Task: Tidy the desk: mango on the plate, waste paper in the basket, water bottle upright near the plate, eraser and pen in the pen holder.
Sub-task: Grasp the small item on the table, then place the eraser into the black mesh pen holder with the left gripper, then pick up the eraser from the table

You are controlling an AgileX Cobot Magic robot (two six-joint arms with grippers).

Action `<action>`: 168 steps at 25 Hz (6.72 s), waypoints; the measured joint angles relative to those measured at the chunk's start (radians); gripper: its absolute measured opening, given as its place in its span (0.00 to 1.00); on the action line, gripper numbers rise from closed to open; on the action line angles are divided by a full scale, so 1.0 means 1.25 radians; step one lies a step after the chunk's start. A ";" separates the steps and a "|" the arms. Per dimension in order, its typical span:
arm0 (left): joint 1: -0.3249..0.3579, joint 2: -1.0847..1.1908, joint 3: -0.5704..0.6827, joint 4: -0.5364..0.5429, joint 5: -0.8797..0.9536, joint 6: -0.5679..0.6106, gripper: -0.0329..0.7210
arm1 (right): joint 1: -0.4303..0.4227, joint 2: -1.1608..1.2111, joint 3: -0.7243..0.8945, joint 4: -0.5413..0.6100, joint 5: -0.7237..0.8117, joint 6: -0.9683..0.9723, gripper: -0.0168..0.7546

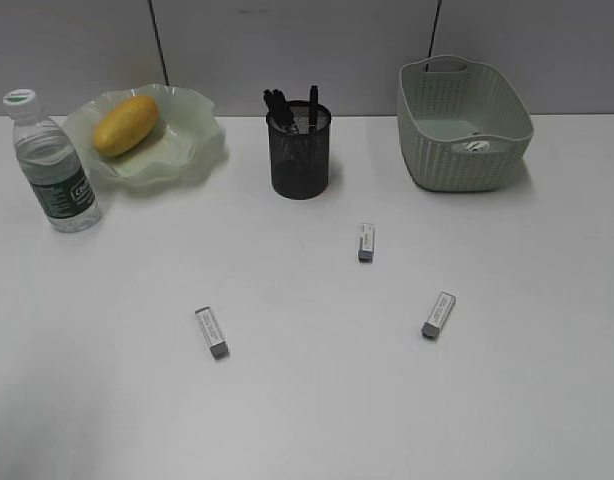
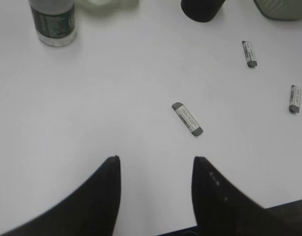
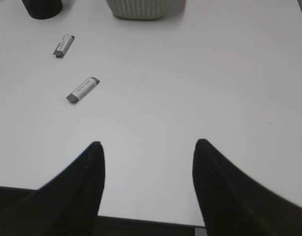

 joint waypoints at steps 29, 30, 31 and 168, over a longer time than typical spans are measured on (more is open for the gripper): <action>-0.410 0.886 -0.370 0.178 0.000 -0.453 0.53 | 0.000 0.000 0.009 -0.012 0.014 0.000 0.61; -0.410 0.905 -0.372 0.181 0.001 -0.463 0.53 | 0.000 0.000 0.009 -0.012 0.014 0.000 0.61; -0.410 0.923 -0.374 0.181 0.001 -0.470 0.55 | 0.000 0.000 0.009 -0.013 0.014 0.000 0.61; -0.373 1.130 -0.953 0.468 -0.008 -0.384 0.55 | 0.000 -0.014 0.009 -0.022 0.016 0.000 0.59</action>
